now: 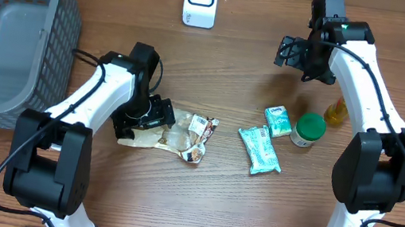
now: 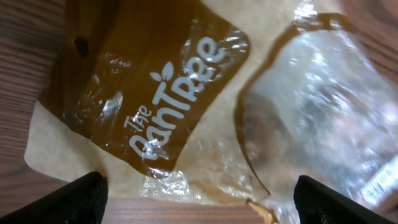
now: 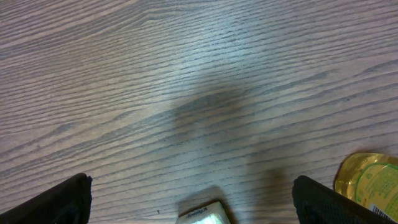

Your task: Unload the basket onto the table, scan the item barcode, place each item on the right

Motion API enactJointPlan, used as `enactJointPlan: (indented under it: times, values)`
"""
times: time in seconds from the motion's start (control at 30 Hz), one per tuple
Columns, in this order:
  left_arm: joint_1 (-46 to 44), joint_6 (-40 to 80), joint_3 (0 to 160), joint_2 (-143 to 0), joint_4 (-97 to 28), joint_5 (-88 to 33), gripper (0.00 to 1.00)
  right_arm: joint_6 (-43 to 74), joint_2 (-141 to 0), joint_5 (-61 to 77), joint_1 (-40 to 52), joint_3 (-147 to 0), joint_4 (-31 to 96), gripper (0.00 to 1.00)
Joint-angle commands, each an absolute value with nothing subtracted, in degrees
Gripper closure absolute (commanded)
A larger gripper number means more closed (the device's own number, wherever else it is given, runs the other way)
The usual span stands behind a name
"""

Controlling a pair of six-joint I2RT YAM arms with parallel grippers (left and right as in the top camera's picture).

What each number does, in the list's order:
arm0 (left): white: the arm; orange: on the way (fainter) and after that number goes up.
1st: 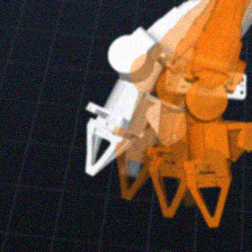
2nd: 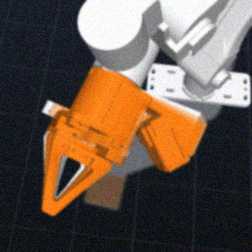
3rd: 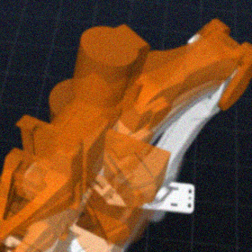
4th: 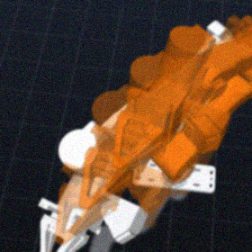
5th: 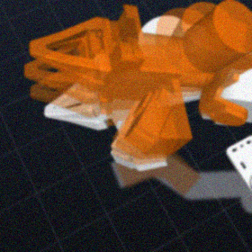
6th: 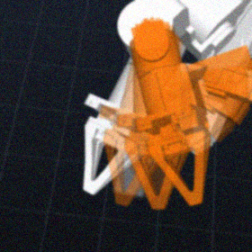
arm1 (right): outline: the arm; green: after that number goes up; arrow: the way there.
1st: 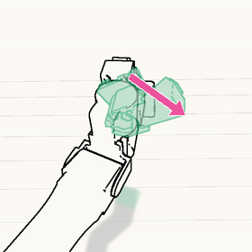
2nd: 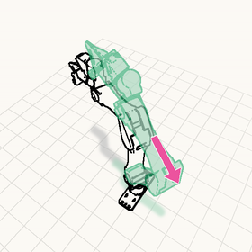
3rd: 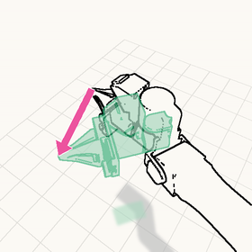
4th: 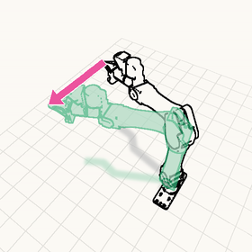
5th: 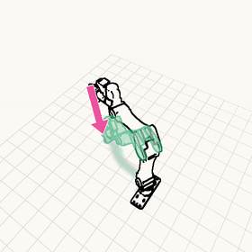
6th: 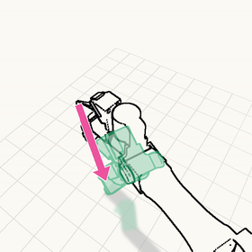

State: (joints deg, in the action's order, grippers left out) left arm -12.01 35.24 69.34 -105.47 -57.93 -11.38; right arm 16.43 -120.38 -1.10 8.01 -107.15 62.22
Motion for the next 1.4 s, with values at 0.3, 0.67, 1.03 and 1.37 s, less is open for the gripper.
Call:
enactJointPlan:
  times: [0.3, 0.67, 1.03, 1.37]
  values:
    - [-12.47, 45.47, 59.24, -105.65, -44.34, -11.84, 0.07, 16.01, -118.83, -1.87, 8.16, -108.03, 62.02, 0.00]
    - [-12.56, 45.23, 55.61, -105.65, -38.59, -11.42, 0.07, 16.01, -118.83, -1.87, 8.16, -108.03, 62.02, 0.00]
    - [-11.92, 41.69, 60.62, -103.31, -41.39, -15.11, 0.00, 16.01, -118.83, -1.87, 8.16, -108.03, 62.02, 0.00]
    - [-11.97, 42.02, 62.08, -103.07, -41.30, -10.33, 0.00, 16.01, -118.83, -1.87, 8.16, -108.03, 62.02, 0.00]
